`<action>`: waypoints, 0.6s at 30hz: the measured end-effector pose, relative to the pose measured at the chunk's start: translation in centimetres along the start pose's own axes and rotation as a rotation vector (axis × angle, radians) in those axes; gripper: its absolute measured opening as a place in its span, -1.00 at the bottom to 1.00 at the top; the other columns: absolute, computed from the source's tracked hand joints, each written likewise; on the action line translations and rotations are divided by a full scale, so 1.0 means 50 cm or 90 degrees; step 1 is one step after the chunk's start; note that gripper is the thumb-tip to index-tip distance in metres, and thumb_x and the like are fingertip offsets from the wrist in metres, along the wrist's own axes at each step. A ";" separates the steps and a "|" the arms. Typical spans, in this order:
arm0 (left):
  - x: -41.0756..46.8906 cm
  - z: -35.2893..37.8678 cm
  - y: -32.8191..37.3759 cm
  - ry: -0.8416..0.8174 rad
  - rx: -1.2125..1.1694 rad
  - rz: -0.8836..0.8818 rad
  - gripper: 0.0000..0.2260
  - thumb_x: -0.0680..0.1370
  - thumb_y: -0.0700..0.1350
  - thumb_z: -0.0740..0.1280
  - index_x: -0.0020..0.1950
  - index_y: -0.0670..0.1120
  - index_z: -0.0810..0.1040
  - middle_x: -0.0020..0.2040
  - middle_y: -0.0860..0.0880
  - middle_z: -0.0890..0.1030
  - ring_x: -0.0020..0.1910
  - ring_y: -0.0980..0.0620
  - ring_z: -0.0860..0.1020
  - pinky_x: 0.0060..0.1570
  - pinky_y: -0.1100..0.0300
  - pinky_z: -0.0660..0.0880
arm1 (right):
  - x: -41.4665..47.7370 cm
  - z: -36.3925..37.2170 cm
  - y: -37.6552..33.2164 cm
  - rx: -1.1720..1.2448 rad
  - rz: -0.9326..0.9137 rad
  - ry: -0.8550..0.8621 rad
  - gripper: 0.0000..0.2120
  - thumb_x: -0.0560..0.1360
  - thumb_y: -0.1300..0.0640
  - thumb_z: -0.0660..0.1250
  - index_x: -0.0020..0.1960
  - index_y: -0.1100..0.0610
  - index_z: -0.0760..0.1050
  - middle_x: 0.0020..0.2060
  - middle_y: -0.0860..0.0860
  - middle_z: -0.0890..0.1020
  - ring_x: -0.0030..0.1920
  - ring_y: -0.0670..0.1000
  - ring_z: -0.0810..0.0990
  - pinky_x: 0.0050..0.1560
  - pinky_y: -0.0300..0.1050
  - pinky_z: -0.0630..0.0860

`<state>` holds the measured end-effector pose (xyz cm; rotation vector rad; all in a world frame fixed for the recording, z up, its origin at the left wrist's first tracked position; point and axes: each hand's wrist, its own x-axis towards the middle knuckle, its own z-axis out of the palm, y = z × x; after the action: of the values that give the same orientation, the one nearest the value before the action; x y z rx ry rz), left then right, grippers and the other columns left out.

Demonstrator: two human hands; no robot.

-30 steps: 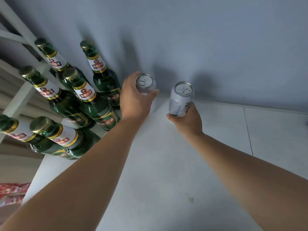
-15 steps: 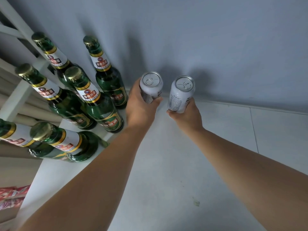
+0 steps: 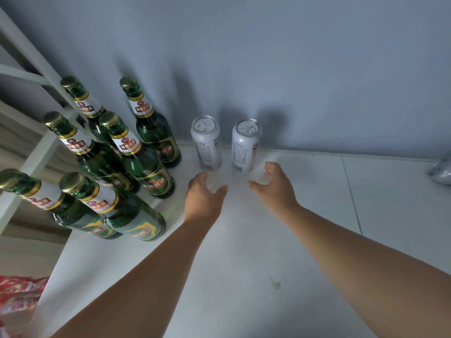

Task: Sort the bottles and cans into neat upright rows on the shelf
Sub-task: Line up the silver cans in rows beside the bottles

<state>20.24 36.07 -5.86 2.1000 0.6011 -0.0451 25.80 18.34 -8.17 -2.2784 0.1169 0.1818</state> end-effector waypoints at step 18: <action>-0.227 0.276 0.202 -0.222 0.103 0.179 -0.70 0.57 0.02 0.39 0.27 -0.05 0.57 0.16 0.09 0.63 0.08 0.16 0.55 0.06 0.24 0.42 | -0.229 -0.346 0.268 0.021 0.078 0.149 -0.49 0.49 -0.07 0.44 0.36 0.12 0.46 0.19 0.00 0.56 0.20 -0.02 0.56 0.20 -0.12 0.47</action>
<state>17.32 15.96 -3.03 2.2451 0.0934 -0.3015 14.21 -3.21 -4.98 -2.2542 0.3787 -0.0253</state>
